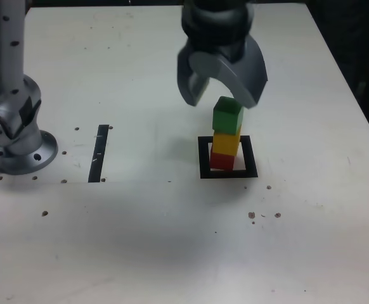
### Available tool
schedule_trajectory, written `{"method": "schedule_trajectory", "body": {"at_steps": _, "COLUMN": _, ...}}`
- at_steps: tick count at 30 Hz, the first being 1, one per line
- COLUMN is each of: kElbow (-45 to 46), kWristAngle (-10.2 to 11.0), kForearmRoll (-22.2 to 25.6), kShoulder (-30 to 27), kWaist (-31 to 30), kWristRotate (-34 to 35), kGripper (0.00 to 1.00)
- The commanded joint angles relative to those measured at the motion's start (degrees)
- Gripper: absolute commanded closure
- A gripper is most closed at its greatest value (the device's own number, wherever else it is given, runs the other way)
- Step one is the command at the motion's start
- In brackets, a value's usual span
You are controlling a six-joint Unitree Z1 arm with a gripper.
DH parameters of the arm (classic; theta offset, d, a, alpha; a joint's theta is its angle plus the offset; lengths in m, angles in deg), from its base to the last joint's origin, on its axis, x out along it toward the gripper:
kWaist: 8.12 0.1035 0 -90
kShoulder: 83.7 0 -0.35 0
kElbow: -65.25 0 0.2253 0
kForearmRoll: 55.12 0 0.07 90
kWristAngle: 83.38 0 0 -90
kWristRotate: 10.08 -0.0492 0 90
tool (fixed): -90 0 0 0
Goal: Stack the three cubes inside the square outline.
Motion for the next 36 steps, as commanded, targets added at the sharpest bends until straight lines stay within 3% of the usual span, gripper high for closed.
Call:
{"method": "schedule_trajectory", "body": {"at_steps": 1, "kElbow": 1.4, "kWristAngle": -0.3, "kForearmRoll": 0.9, "kShoulder": -3.5, "kWaist": 0.0, "kWristRotate": -0.3, "kGripper": 0.01}}
{"method": "schedule_trajectory", "body": {"at_steps": 11, "kElbow": 18.9, "kWristAngle": -0.3, "kForearmRoll": 1.5, "kShoulder": -17.1, "kWaist": 1.6, "kWristRotate": 0.9, "kGripper": 0.01}}
{"method": "schedule_trajectory", "body": {"at_steps": 18, "kElbow": 36.9, "kWristAngle": -0.4, "kForearmRoll": -7.2, "kShoulder": -24.4, "kWaist": 2.0, "kWristRotate": 5.0, "kGripper": 0.0}}
{"method": "schedule_trajectory", "body": {"at_steps": 25, "kElbow": 50.1, "kWristAngle": -3.9, "kForearmRoll": -16.7, "kShoulder": -24.7, "kWaist": 2.0, "kWristRotate": 8.3, "kGripper": 0.01}}
{"method": "schedule_trajectory", "body": {"at_steps": 31, "kElbow": 54.4, "kWristAngle": -6.9, "kForearmRoll": -18.2, "kShoulder": -25.3, "kWaist": 2.0, "kWristRotate": 11.6, "kGripper": 0.01}}
{"method": "schedule_trajectory", "body": {"at_steps": 36, "kElbow": 56.3, "kWristAngle": -7.9, "kForearmRoll": -18.7, "kShoulder": -25.3, "kWaist": 1.6, "kWristRotate": 14.2, "kGripper": 0.01}}
